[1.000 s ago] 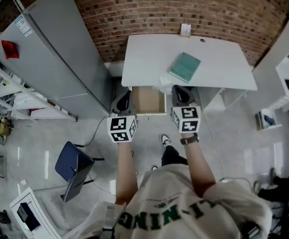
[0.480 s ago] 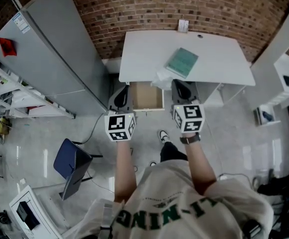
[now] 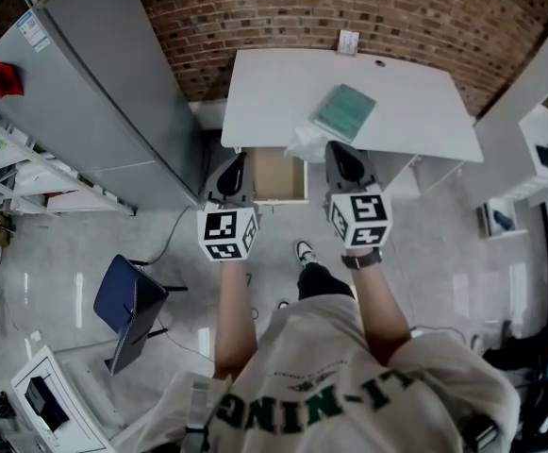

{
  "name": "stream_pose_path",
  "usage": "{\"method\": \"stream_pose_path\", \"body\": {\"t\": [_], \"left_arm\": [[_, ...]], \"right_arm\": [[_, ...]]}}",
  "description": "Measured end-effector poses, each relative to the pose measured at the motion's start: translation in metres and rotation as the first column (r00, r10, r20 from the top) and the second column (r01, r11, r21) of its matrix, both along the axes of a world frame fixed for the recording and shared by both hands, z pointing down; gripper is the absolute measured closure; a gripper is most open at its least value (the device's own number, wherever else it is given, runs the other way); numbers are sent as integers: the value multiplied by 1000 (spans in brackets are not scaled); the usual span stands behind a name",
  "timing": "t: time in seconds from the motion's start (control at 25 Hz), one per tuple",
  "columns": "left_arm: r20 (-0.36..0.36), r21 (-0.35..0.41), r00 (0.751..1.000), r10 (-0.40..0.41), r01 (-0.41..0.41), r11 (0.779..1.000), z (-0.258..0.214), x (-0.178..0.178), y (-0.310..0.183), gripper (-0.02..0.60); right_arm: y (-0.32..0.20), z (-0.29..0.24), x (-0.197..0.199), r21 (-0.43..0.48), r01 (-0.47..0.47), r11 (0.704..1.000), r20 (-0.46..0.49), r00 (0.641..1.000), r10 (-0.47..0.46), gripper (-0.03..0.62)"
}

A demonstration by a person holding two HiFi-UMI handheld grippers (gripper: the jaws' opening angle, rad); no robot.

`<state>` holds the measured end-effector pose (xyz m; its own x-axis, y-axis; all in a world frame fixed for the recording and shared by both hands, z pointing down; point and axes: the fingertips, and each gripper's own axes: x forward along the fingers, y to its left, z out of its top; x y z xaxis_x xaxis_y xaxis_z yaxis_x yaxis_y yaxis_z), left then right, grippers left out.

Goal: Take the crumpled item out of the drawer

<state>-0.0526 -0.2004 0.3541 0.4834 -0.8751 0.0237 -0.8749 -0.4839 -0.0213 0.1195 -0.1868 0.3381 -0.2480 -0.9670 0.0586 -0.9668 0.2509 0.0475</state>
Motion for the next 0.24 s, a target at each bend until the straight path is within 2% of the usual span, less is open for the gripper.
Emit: {"method": "stream_pose_path", "body": {"t": [0.24], "left_arm": [[-14,0,1000,3,-3,1000,-2,6,-18,589]], "right_arm": [[-20,-13,4,23,9,1000,7,1000,-10,591]]}}
